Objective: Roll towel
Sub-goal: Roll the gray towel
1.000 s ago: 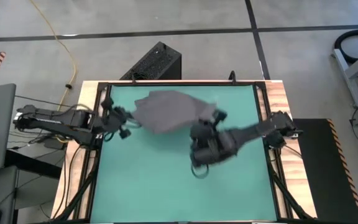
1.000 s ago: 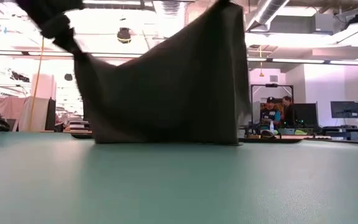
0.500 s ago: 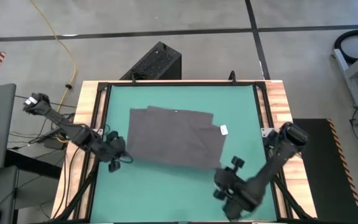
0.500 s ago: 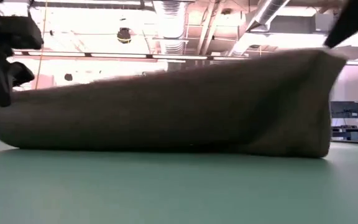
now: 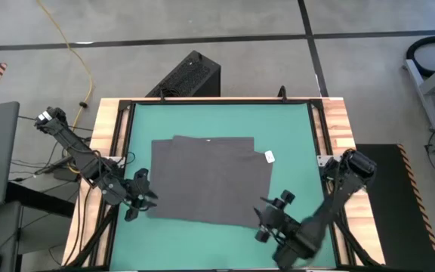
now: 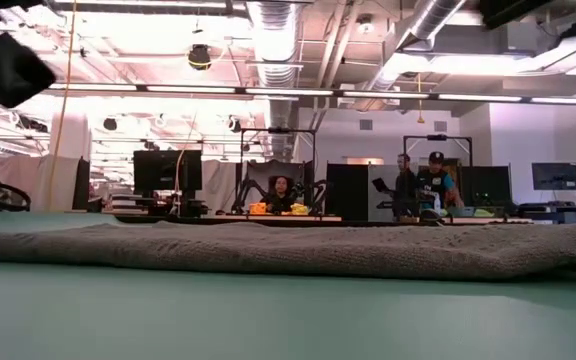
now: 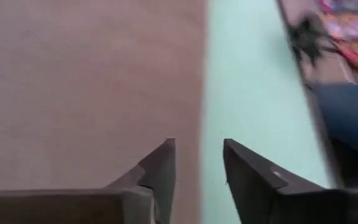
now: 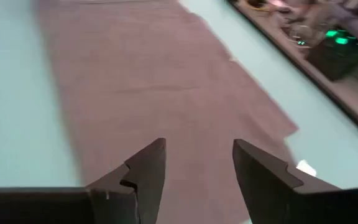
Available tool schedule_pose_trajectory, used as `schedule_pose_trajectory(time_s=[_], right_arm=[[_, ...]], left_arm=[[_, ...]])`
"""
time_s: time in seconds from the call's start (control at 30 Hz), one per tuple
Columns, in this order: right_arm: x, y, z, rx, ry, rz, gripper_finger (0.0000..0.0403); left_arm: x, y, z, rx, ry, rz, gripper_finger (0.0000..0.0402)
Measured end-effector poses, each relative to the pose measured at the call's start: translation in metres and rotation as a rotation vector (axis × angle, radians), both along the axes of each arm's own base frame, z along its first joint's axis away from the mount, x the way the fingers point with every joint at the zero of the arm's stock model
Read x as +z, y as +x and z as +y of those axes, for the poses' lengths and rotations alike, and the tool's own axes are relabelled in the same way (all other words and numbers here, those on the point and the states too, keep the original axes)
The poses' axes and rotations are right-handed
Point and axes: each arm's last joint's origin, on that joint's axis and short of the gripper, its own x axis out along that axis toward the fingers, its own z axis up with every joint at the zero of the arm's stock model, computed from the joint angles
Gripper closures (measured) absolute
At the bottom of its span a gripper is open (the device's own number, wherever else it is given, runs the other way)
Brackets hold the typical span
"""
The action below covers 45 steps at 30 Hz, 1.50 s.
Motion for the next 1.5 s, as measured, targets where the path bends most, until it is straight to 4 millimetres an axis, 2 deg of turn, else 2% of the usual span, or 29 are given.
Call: schedule_pose_trajectory(time_s=[0.17,0.23,0.4,0.6,0.87,1.0,1.2,1.4,1.5], right_arm=[[-0.002,0.024,-0.030,-0.083,-0.034,0.066,0.0196],[-0.003,0.032,-0.040,-0.082,-0.061,0.131,0.0197],[-0.004,0.042,-0.056,-0.081,-0.074,0.231,0.0196],[-0.005,0.042,-0.056,-0.073,-0.064,0.256,0.0196],[-0.005,0.037,-0.049,-0.048,-0.065,0.259,0.0196],[-0.005,0.036,-0.048,-0.043,-0.066,0.259,0.0196],[-0.005,0.035,-0.045,-0.034,-0.063,0.256,0.0196],[-0.005,0.031,-0.038,-0.017,-0.060,0.250,0.0196],[-0.005,0.029,-0.036,-0.024,-0.046,0.231,0.0196]], left_arm=[[0.008,0.004,0.017,0.263,0.203,-0.170,0.0250],[0.011,0.007,0.030,0.298,0.262,-0.184,0.0248],[0.015,0.018,0.068,0.316,0.286,-0.127,0.0248],[0.009,0.030,0.124,0.402,0.380,-0.025,0.0248],[-0.012,0.035,0.205,0.525,0.315,0.064,0.0248],[-0.017,0.043,0.236,0.471,0.258,0.123,0.0248],[-0.022,0.068,0.275,0.359,0.221,0.257,0.0248],[-0.052,0.082,0.288,0.171,0.184,0.450,0.0248],[-0.067,0.084,0.293,0.151,0.192,0.498,0.0248]])
